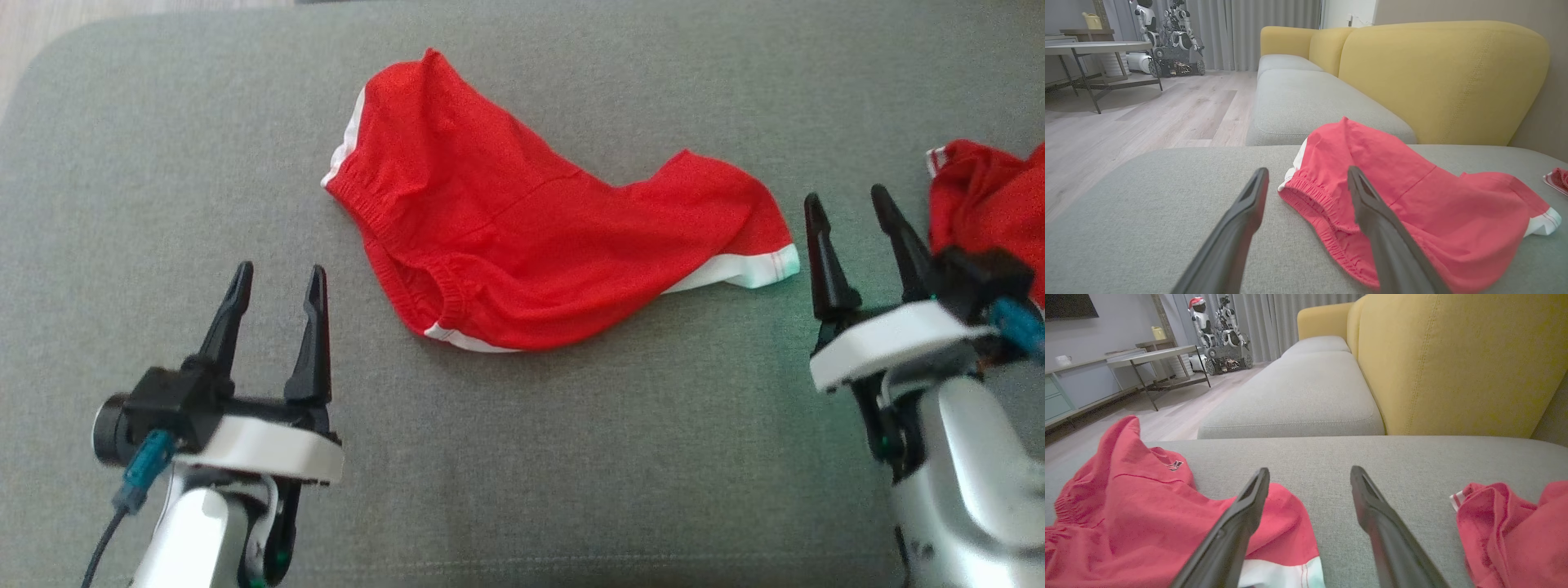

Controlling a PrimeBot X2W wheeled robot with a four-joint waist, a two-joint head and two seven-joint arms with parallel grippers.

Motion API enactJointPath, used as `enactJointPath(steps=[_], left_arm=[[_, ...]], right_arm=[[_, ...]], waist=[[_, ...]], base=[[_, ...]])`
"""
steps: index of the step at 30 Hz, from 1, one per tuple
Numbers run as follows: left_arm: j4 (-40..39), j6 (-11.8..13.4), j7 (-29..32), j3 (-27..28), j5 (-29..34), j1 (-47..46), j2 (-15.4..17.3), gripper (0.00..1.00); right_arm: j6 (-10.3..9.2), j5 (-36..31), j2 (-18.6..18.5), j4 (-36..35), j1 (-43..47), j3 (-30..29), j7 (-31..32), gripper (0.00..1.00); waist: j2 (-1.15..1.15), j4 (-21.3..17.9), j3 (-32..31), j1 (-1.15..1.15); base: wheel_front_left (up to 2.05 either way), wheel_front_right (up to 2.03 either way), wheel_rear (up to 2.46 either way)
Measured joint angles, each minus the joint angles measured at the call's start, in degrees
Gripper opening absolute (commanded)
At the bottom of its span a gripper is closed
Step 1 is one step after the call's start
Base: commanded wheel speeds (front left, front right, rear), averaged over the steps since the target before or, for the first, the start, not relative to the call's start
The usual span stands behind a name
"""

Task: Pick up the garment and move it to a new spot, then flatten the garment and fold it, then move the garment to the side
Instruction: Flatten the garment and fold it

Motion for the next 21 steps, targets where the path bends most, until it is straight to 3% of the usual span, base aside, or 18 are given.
enactJointPath(steps=[10, 21], left_arm=[[0.0, 0.5, 0.3, -0.3, 0.1, 4.7, 1.3, 1.00], [-1.8, 1.5, 2.1, -1.2, 0.1, 7.9, 1.9, 1.00]], right_arm=[[0.00, -1.7, 3.0, -16.3, 13.8, -1.5, 4.0, 1.00], [0.00, -1.6, 4.5, -22.7, 19.7, -0.6, 7.1, 1.00]], waist=[[0.00, -1.9, -4.4, 0.00], [0.00, -2.7, -6.4, 0.00]], base=[[0.00, 0.00, 0.00], [0.00, 0.00, 0.00]])
